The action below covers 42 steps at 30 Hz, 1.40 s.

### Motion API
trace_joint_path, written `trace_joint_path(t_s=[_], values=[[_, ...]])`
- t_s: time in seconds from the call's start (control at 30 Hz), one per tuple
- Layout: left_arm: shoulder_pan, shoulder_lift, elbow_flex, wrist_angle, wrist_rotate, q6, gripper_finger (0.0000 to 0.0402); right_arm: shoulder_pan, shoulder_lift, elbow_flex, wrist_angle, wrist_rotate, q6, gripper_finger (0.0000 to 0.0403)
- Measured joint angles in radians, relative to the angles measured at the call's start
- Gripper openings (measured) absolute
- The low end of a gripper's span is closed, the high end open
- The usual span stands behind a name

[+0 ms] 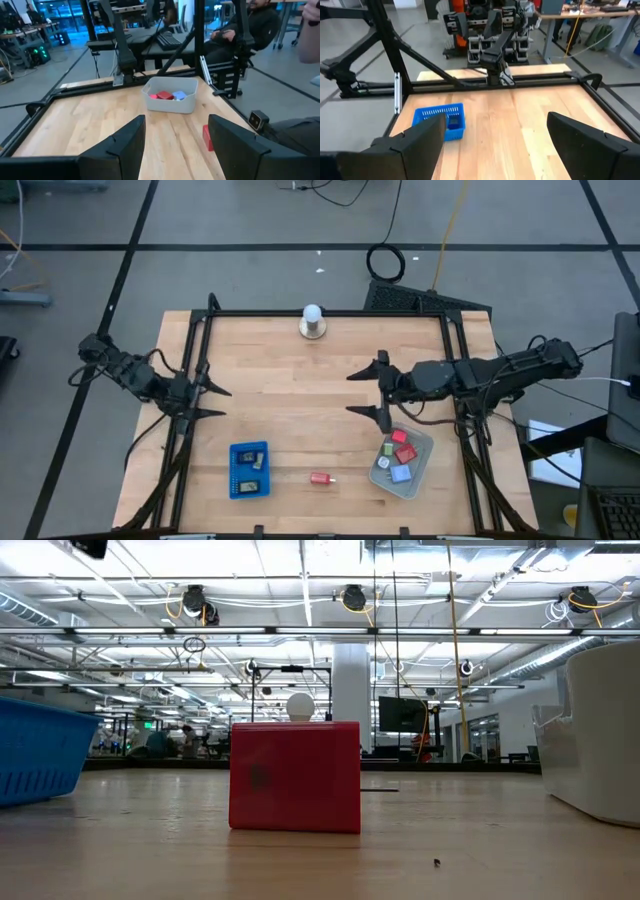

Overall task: Pick & Place Office items
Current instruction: Put the red charger adapter into the gray bin

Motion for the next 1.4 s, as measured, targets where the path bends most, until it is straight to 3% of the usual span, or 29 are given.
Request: trace_joint_path(t_s=[0.5,0.8,1.0,1.2,1.4], values=[[0.036,-0.336,-0.181,-0.001,0.019,0.018,0.0218,0.0,0.177,0.188,-0.164,0.0,0.062,0.0338],[0.065,-0.315,-0.183,0.003,0.07,-0.019,0.0213,0.008,0.299,0.335,-0.286,-0.027,0.061,0.0338],[0.099,-0.238,-0.183,0.098,0.167,0.046,0.0158,0.009,0.327,0.37,-0.339,-0.052,0.084,0.0338],[0.189,-0.162,-0.182,0.113,0.033,0.001,0.0105,0.023,0.326,0.37,-0.397,-0.049,0.129,0.0338],[0.314,-0.154,-0.186,0.117,0.106,-0.038,0.0122,0.063,0.339,0.37,-0.397,-0.047,0.15,0.0338]])
